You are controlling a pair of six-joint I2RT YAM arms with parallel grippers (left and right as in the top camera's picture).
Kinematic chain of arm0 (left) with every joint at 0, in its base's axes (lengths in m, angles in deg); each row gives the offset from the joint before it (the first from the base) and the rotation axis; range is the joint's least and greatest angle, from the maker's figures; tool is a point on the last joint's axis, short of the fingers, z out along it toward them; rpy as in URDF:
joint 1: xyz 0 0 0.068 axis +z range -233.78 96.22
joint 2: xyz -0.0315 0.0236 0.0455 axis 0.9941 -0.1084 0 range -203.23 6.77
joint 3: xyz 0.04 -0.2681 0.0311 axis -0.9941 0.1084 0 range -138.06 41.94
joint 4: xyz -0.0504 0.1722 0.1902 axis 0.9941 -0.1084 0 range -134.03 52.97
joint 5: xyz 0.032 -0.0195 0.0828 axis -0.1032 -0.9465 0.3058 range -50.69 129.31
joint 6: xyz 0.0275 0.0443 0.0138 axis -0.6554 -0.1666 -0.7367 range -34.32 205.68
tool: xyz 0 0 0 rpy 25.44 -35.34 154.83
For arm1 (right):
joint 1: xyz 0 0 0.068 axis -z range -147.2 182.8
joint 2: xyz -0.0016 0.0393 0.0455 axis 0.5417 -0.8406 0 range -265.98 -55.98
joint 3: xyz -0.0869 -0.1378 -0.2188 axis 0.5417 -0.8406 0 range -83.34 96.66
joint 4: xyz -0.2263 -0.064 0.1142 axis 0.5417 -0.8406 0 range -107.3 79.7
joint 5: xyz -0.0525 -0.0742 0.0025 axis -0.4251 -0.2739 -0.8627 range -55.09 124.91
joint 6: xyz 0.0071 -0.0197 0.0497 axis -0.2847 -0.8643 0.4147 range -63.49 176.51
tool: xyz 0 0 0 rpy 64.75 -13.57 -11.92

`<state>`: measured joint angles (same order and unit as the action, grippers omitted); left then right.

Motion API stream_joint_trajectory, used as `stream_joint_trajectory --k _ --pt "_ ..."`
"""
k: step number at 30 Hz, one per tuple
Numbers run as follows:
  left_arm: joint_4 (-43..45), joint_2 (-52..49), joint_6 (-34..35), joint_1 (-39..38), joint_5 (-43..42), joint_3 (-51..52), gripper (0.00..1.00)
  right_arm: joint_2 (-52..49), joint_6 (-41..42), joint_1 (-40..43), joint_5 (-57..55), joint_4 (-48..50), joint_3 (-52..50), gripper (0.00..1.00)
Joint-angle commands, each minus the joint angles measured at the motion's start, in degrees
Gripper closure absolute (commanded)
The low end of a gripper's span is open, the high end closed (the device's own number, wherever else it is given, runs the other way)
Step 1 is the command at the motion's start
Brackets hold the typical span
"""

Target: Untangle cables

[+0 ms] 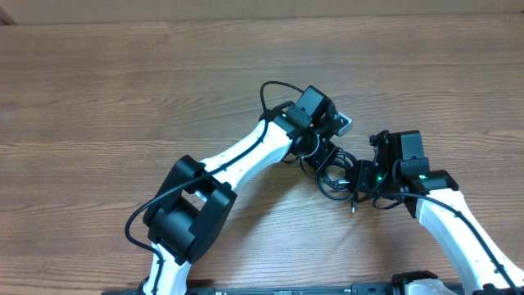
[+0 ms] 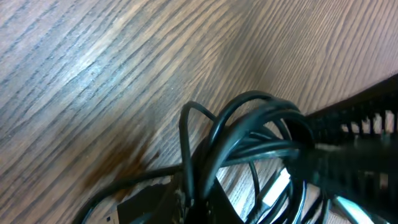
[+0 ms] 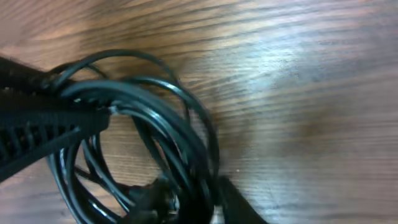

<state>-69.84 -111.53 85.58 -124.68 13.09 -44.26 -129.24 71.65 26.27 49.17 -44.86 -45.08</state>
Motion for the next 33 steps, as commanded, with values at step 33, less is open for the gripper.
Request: stream_joint_trajectory --k 33 --pt "-3.1 0.3 -0.1 0.0 2.2 -1.2 0.96 0.1 -0.2 -0.3 1.9 -5.0 1.1 0.76"
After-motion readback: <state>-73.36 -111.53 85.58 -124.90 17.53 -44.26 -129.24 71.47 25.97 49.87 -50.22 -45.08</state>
